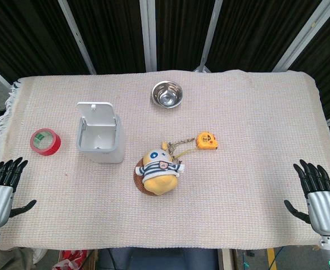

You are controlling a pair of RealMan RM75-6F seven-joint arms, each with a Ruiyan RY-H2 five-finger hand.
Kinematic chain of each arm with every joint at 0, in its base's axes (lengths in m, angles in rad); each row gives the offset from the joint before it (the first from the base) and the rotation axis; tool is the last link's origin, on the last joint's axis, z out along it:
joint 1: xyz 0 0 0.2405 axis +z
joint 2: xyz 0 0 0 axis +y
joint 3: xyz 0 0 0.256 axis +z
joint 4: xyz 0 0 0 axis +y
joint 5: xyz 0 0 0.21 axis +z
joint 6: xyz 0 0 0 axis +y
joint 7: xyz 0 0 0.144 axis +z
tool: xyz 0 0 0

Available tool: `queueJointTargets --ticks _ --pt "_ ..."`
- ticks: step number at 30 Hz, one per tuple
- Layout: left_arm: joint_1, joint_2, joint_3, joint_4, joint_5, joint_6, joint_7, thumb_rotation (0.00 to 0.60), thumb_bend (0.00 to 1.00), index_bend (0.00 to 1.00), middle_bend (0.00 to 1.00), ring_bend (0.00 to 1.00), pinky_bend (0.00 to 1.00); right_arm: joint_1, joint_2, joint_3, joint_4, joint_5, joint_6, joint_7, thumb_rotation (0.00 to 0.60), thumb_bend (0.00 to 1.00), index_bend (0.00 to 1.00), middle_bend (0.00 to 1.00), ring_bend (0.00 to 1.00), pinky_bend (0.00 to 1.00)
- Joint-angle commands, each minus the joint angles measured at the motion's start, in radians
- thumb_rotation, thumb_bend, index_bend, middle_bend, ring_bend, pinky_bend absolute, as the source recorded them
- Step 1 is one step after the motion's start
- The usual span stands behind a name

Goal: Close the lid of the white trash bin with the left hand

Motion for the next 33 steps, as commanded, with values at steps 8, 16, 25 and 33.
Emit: queueJointTargets --ticks 8,16,25,33 --pt "0.002 0.002 0.002 -0.001 0.004 0.002 0.003 0.6 0.07 0.0 0.0 0.0 0.0 -0.002 0.001 0.0 0.0 -0.002 0.005 0.003 0.6 0.24 0.0 0.0 0.0 0.0" --pt "-0.001 0.01 -0.005 -0.01 -0.006 -0.002 0.015 0.6 0.07 0.0 0.0 0.0 0.0 0.0 -0.004 0.0 -0.002 -0.003 0.003 -0.004 0.6 0.24 0.0 0.0 0.0 0.0" --pt "-0.043 0.056 -0.082 -0.098 -0.047 -0.006 0.068 0.6 0.28 0.0 0.59 0.53 0.59 0.004 -0.003 0.001 -0.008 0.002 -0.006 0.006 0.6 0.24 0.0 0.0 0.0 0.0" --pt "-0.201 0.173 -0.244 -0.275 -0.237 -0.188 0.135 0.6 0.53 0.0 0.97 0.88 0.86 0.007 -0.002 0.001 -0.021 0.01 -0.019 0.01 0.6 0.24 0.0 0.0 0.0 0.0"
